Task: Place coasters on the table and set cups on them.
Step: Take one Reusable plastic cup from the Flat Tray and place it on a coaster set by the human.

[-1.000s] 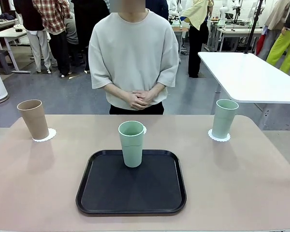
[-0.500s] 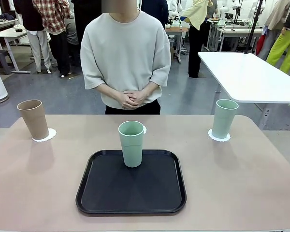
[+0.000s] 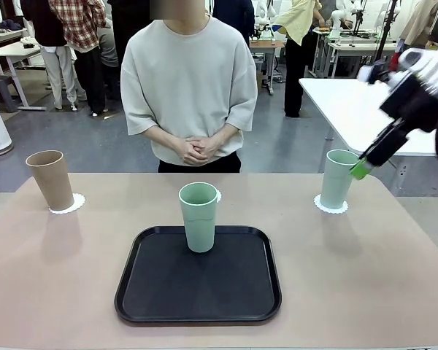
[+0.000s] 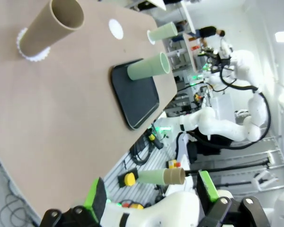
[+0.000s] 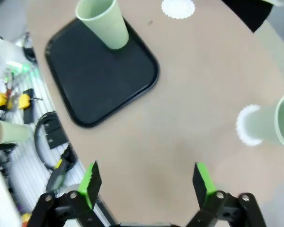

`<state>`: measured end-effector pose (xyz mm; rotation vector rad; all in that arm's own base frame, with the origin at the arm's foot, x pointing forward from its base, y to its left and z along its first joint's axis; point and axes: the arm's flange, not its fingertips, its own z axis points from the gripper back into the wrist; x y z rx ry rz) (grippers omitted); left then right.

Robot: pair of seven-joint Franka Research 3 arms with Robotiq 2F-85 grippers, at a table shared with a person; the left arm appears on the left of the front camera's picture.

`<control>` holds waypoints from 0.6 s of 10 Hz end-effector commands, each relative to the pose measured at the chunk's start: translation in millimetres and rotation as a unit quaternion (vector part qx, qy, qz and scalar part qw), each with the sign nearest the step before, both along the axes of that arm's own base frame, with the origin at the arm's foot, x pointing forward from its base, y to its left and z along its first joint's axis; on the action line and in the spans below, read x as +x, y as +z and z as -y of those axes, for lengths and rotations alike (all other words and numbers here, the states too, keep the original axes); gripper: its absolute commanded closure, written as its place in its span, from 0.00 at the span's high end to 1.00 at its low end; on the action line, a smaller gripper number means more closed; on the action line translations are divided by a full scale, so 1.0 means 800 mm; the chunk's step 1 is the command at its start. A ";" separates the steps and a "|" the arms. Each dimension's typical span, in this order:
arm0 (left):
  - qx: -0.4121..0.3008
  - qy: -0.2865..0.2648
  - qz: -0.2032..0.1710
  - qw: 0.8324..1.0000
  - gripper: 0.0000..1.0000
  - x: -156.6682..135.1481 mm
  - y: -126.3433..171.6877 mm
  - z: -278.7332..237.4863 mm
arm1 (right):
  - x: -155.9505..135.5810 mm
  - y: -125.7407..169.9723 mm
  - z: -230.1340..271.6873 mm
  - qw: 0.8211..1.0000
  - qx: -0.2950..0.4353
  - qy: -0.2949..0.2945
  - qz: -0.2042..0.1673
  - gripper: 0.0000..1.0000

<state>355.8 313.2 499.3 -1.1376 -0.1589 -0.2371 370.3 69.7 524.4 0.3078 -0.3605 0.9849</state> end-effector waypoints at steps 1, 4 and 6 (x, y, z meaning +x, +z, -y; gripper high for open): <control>-0.002 0.000 0.000 1.000 1.00 -0.003 0.003 -0.002 | 0.010 -0.045 -0.007 0.998 -0.019 -0.005 0.056 1.00; -0.002 0.000 0.000 1.000 1.00 -0.003 0.003 -0.002 | 0.000 0.000 0.000 1.000 0.000 0.000 0.000 1.00; -0.002 0.000 0.000 1.000 1.00 -0.003 0.003 -0.002 | 0.000 0.000 0.000 1.000 0.000 0.000 0.000 1.00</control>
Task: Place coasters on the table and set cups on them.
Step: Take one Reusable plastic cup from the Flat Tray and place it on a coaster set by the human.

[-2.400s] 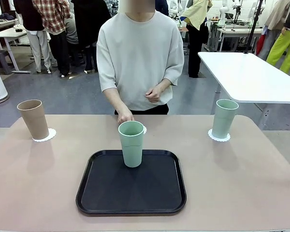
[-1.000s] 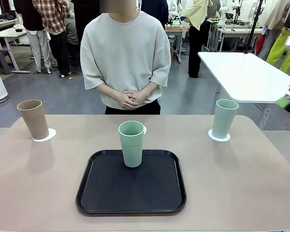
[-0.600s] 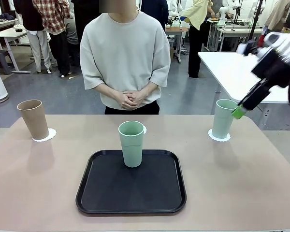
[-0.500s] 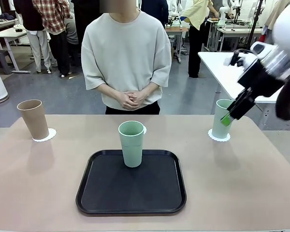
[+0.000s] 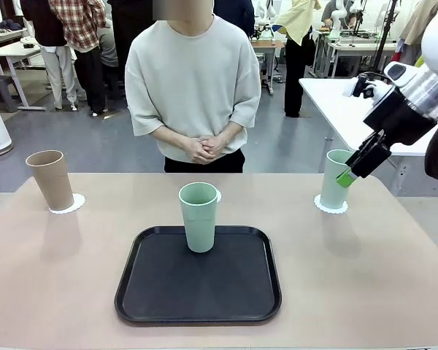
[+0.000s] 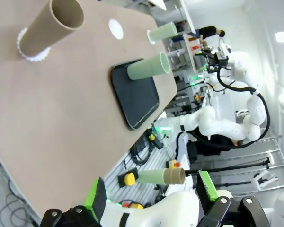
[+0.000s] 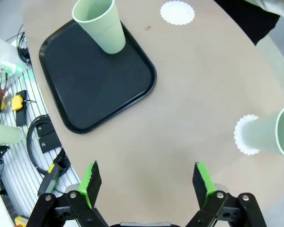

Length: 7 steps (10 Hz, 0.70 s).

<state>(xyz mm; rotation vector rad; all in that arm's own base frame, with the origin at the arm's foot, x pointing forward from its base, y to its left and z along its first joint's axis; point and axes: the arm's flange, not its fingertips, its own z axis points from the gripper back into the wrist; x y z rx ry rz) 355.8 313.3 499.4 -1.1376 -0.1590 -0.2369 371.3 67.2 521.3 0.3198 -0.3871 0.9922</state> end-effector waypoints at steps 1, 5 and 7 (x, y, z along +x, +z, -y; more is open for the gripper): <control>-0.002 0.000 0.000 1.000 1.00 -0.003 0.003 -0.001 | 0.000 -0.003 -0.002 1.000 -0.002 -0.001 0.002 1.00; -0.002 0.000 0.000 1.000 1.00 -0.003 0.003 -0.001 | 0.050 -0.085 -0.076 0.942 0.145 0.216 0.210 1.00; -0.002 0.000 0.000 1.000 1.00 -0.003 0.003 -0.001 | 0.083 -0.137 -0.107 0.940 0.196 0.210 0.183 1.00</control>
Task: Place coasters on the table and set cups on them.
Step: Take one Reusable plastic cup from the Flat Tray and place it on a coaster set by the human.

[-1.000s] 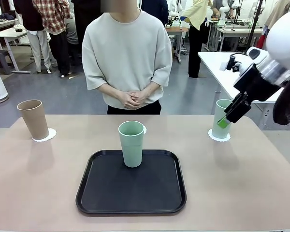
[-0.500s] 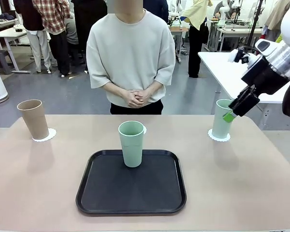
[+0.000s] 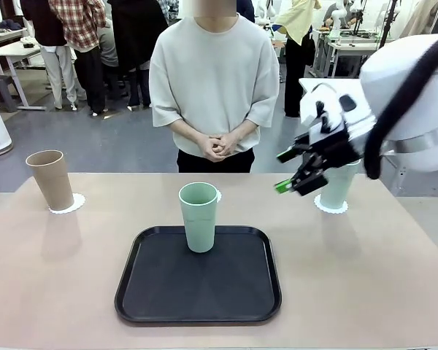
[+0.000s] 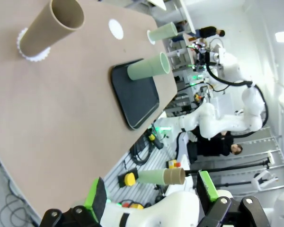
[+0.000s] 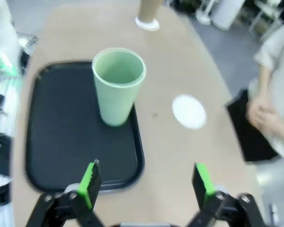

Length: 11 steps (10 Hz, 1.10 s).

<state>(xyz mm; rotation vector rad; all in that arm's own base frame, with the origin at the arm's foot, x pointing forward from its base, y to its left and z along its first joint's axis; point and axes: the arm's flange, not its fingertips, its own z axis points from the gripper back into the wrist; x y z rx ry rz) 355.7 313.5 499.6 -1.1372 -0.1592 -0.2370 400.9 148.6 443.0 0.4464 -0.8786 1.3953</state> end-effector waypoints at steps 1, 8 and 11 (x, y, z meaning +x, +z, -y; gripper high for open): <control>-0.003 0.000 0.000 1.000 1.00 -0.003 0.002 -0.001 | 0.054 -0.055 -0.020 0.997 0.054 0.052 -0.031 1.00; -0.003 0.000 0.000 1.000 1.00 -0.003 0.002 -0.001 | 0.060 -0.058 -0.041 0.996 0.066 0.052 0.003 1.00; -0.003 0.000 0.000 1.000 1.00 -0.003 0.002 -0.001 | 0.073 -0.067 -0.043 0.996 0.073 0.035 -0.029 1.00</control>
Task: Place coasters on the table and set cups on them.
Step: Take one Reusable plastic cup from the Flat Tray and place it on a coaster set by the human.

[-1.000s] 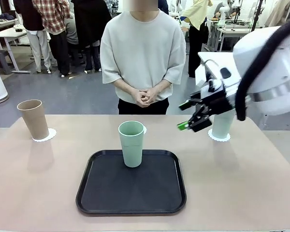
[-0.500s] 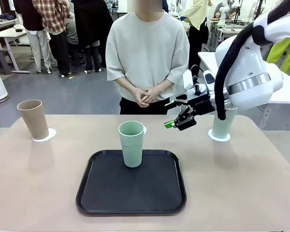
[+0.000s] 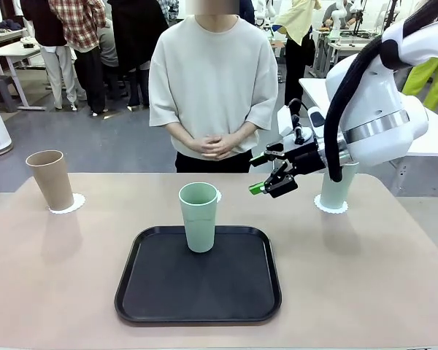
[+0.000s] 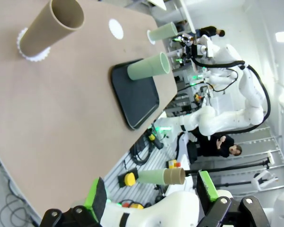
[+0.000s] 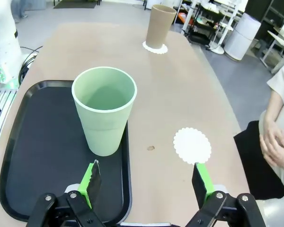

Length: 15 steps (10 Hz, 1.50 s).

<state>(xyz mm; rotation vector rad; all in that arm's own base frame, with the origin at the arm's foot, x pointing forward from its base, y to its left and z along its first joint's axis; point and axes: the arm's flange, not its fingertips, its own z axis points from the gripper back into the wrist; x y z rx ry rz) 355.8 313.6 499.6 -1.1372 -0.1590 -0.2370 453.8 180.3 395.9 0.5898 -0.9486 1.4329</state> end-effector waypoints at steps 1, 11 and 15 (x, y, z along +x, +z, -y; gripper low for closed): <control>-0.003 0.000 0.000 1.000 1.00 -0.003 0.002 -0.001 | 0.008 -0.020 -0.005 0.998 0.030 -0.007 -0.058 1.00; -0.003 0.000 0.000 1.000 1.00 -0.003 0.002 -0.001 | 0.037 -0.125 -0.063 0.983 0.050 0.069 -0.165 1.00; -0.003 0.000 0.000 1.000 1.00 -0.003 0.002 -0.001 | 0.032 -0.133 -0.077 0.981 0.045 0.080 -0.173 1.00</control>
